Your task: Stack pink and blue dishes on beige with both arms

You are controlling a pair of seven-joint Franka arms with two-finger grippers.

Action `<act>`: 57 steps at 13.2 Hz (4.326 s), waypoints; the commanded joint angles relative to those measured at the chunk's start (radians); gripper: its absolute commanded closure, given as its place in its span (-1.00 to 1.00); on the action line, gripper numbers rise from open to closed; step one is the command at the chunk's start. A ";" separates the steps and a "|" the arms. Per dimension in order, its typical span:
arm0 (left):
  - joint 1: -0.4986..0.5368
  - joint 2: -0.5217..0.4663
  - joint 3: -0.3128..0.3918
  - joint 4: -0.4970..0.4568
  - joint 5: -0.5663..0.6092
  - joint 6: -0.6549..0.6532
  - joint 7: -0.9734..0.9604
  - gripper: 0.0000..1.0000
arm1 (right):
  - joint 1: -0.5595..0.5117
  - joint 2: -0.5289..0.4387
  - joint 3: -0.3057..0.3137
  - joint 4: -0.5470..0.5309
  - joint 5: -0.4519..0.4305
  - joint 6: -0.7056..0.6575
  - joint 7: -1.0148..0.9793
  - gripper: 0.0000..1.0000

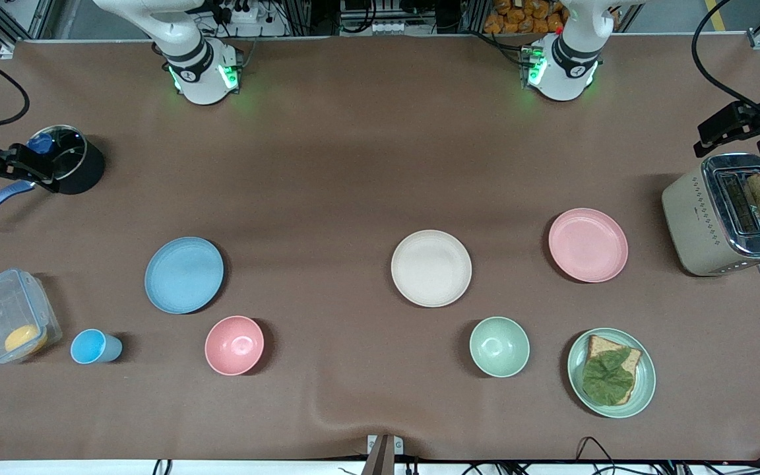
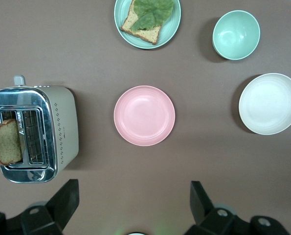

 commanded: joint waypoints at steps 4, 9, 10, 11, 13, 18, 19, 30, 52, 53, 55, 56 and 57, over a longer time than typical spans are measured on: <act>0.010 0.008 0.002 0.022 0.020 -0.023 0.016 -1.00 | -0.005 -0.019 0.003 -0.010 -0.006 -0.003 0.009 -1.00; 0.076 0.096 0.022 -0.080 0.017 -0.017 -0.004 -1.00 | 0.006 -0.002 0.006 -0.007 -0.007 0.000 0.001 -1.00; 0.082 0.099 0.022 -0.138 0.019 0.048 -0.003 -1.00 | 0.003 0.001 0.006 0.001 -0.007 0.000 0.001 -1.00; 0.087 0.097 0.022 -0.207 0.019 0.126 -0.004 -1.00 | 0.004 0.012 0.006 0.012 -0.007 -0.002 0.001 -1.00; 0.093 0.099 0.022 -0.333 0.020 0.278 -0.016 -1.00 | 0.000 0.035 0.006 0.012 -0.007 0.000 0.001 -1.00; 0.145 0.138 0.022 -0.638 0.023 0.694 -0.076 -1.00 | 0.003 0.113 0.006 0.021 -0.009 -0.041 -0.002 -1.00; 0.147 0.172 0.022 -0.655 0.023 0.725 -0.107 -1.00 | 0.001 0.156 0.005 0.033 -0.009 -0.047 -0.003 -1.00; 0.180 0.433 0.022 -0.659 0.025 0.883 -0.208 -0.86 | 0.098 0.368 0.005 0.156 -0.092 -0.086 0.004 -1.00; 0.214 0.430 0.022 -0.657 0.091 0.908 -0.190 1.00 | -0.086 0.642 0.005 -0.131 0.102 0.508 -0.074 -1.00; 0.214 0.409 0.020 -0.656 0.091 0.899 -0.174 1.00 | -0.089 0.645 0.005 -0.132 0.103 0.517 -0.074 -1.00; 0.206 0.364 0.011 -0.643 0.091 0.859 -0.183 1.00 | -0.089 0.656 0.005 -0.132 0.103 0.518 -0.072 -1.00; 0.203 0.350 -0.010 -0.616 0.091 0.825 -0.191 1.00 | -0.089 0.658 0.005 -0.132 0.105 0.523 -0.072 -0.68; 0.203 0.347 -0.039 -0.567 0.089 0.758 -0.211 1.00 | -0.088 0.658 0.005 -0.132 0.105 0.525 -0.074 0.48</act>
